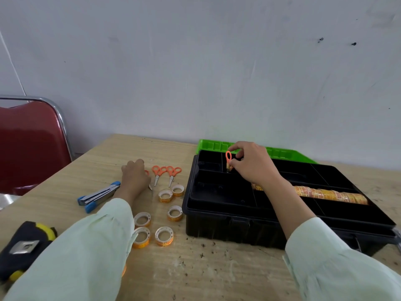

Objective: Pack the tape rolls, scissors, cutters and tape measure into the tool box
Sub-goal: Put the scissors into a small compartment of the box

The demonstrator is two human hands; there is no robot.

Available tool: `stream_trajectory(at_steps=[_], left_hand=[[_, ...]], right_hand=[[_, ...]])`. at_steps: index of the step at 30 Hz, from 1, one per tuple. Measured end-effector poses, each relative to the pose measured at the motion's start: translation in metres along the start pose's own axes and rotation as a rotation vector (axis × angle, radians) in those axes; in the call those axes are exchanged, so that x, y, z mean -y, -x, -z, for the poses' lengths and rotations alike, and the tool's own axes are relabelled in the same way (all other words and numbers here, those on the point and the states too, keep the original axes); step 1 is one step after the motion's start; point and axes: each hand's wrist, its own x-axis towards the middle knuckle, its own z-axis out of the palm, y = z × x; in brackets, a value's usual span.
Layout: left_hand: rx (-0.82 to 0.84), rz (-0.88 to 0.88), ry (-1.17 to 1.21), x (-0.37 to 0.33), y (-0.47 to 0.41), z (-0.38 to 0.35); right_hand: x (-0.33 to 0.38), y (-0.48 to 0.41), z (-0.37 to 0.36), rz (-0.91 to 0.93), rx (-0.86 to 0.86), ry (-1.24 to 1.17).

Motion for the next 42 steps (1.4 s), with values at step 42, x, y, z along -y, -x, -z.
stream_trajectory(at_steps=[42], left_hand=[[0.259,-0.439,0.165,-0.134,0.082,0.023]], right_hand=[[-0.017,-0.027,-0.010,-0.097,-0.028,0.016]])
